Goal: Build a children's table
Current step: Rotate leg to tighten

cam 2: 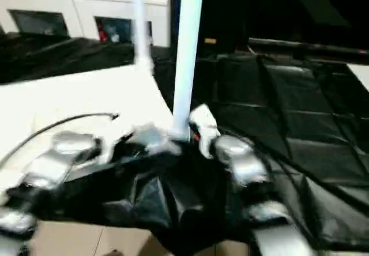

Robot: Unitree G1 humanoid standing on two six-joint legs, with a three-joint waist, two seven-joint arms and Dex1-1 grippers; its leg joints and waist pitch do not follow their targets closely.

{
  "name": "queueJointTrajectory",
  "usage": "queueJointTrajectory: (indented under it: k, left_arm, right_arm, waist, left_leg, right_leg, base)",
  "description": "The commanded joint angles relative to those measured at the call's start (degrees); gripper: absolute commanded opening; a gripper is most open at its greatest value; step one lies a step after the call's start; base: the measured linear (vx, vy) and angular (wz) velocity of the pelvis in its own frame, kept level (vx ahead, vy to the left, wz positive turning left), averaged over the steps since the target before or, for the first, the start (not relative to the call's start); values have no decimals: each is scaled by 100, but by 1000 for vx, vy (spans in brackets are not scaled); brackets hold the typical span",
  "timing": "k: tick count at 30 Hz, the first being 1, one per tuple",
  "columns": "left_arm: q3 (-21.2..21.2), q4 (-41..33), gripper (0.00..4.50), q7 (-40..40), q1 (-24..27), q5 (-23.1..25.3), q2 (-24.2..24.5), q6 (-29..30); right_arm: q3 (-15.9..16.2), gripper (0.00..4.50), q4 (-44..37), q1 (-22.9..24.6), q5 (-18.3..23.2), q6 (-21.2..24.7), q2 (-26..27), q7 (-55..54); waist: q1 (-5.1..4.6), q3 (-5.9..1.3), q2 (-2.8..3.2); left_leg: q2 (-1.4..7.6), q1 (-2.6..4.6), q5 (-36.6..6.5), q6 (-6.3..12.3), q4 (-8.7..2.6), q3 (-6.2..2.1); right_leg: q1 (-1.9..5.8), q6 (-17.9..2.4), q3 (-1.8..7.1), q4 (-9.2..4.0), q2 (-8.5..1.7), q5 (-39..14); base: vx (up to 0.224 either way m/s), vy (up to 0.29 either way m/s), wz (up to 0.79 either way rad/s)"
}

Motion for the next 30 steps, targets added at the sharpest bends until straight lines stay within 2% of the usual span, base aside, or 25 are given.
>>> queueJointTrajectory:
  k: [1,2,3,4,5,6,8,10,11,14,16,17,19,20,21,22,26,28,30]
  left_arm:
    - [62,-22,0,439,-162,-186,-407,-28]
    - [45,31,0,747,-229,-140,-663,36]
    - [34,47,0,876,-262,-121,-787,70]
    - [20,48,0,937,-279,-100,-861,87]
    - [13,45,0,959,-286,-86,-893,95]
    - [0,38,0,947,-285,-67,-912,85]
    - [-35,4,0,902,-263,-28,-902,58]
    - [-57,-37,0,814,-230,-30,-849,4]
    - [-64,-117,0,680,-155,-53,-735,-51]
    - [-55,-217,0,479,-51,-108,-595,-192]
    - [-58,-266,0,318,18,-129,-489,-299]
    - [-74,-300,0,192,62,-147,-426,-399]
    - [-83,-571,0,-409,242,-356,-165,-466]
    - [-83,-571,0,-409,242,-356,-165,-466]
    - [-85,-698,0,-643,302,-442,-45,-420]
    - [-85,-698,0,-643,302,-442,-45,-420]
    - [-92,-791,0,-1058,373,-514,258,-447]
    - [-91,-766,0,-1258,379,-525,412,-502]
    - [-96,-751,0,-1452,389,-549,523,-609]
  right_arm:
    - [45,274,322,-72,198,115,382,-308]
    - [-27,274,613,-245,166,28,661,-795]
    - [-33,274,712,-319,151,-25,801,-936]
    - [-31,274,747,-356,134,-64,889,-984]
    - [-26,330,752,-369,123,-86,929,-982]
    - [-23,330,772,-391,88,-106,972,-975]
    - [-29,350,818,-423,48,-140,1022,-948]
    - [-27,362,813,-423,43,-146,1013,-897]
    - [-1,382,811,-421,0,-186,946,-851]
    - [97,393,777,-413,-117,-332,819,-769]
    - [157,393,654,-385,-159,-378,687,-611]
    - [171,393,557,-360,-143,-349,602,-494]
    - [256,393,160,-234,-171,-392,154,177]
    - [256,393,160,-234,-171,-392,154,177]
    - [332,393,-22,-157,-178,-415,-64,536]
    - [332,393,-22,-157,-178,-415,-64,536]
    - [614,393,-594,118,-139,-407,-620,1510]
    - [749,393,-933,277,-81,-398,-876,1976]
    - [830,393,-1174,388,-6,-364,-1043,2299]
  waist:
    - [-20,-373,10]
    - [-12,-387,27]
    - [-23,-387,49]
    - [-37,-391,14]
    - [-30,-399,23]
    - [-30,-399,22]
    - [-34,-398,-4]
    - [-31,-389,-3]
    - [-30,-387,5]
    - [-53,-387,9]
    - [-80,-387,11]
    - [-87,-385,-14]
    - [-65,-388,-28]
    - [-49,-386,-27]
    - [-52,-383,-14]
    - [-52,-383,-14]
    - [-10,-376,7]
    - [-2,-371,-9]
    - [49,-365,-15]
  left_leg:
    - [139,15,-970,21,-382,-23]
    - [138,5,-948,24,-379,-32]
    - [139,2,-936,26,-381,-29]
    - [127,-3,-936,38,-377,-23]
    - [135,-2,-894,80,-373,-25]
    - [130,-8,-881,109,-370,-21]
    - [129,-23,-874,181,-371,-18]
    - [127,-24,-868,203,-374,-18]
    - [137,-16,-918,200,-378,-21]
    - [136,-26,-945,184,-384,-23]
    - [132,-30,-951,206,-380,-21]
    - [131,-32,-930,223,-379,-16]
    - [139,-36,-873,276,-375,-15]
    - [147,-36,-842,293,-374,-20]
    - [150,-28,-819,352,-371,-7]
    - [150,-28,-819,352,-371,-7]
    - [153,-14,-872,367,-367,-5]
    - [151,-14,-900,365,-369,-1]
    - [157,-4,-970,392,-368,2]
  right_leg:
    - [301,-836,354,-491,-446,-1767]
    - [320,-849,348,-478,-449,-1677]
    - [308,-867,356,-472,-441,-1588]
    - [324,-876,352,-463,-427,-1459]
    - [326,-893,358,-450,-436,-1331]
    - [328,-897,358,-449,-432,-1279]
    - [336,-888,363,-445,-437,-1251]
    - [333,-873,357,-454,-438,-1349]
    - [324,-862,357,-461,-447,-1435]
    - [327,-857,356,-463,-441,-1450]
    - [335,-879,358,-461,-441,-1405]
    - [333,-874,361,-463,-435,-1403]
    - [345,-874,364,-446,-445,-1382]
    - [354,-878,363,-443,-448,-1341]
    - [327,-938,369,-435,-435,-1257]
    - [327,-938,369,-435,-435,-1257]
    - [323,-944,364,-439,-418,-1271]
    - [320,-939,372,-436,-415,-1276]
    - [312,-868,373,-451,-411,-1392]
  base:
    - [0,0,0]
    - [0,0,0]
    - [0,0,0]
    - [0,0,0]
    - [0,0,0]
    - [0,0,0]
    - [0,0,0]
    - [0,0,0]
    - [0,0,0]
    - [0,0,0]
    - [0,0,0]
    - [0,0,0]
    - [0,0,0]
    - [0,0,0]
    - [0,0,0]
    - [0,0,0]
    - [0,0,0]
    - [0,0,0]
    - [0,0,0]
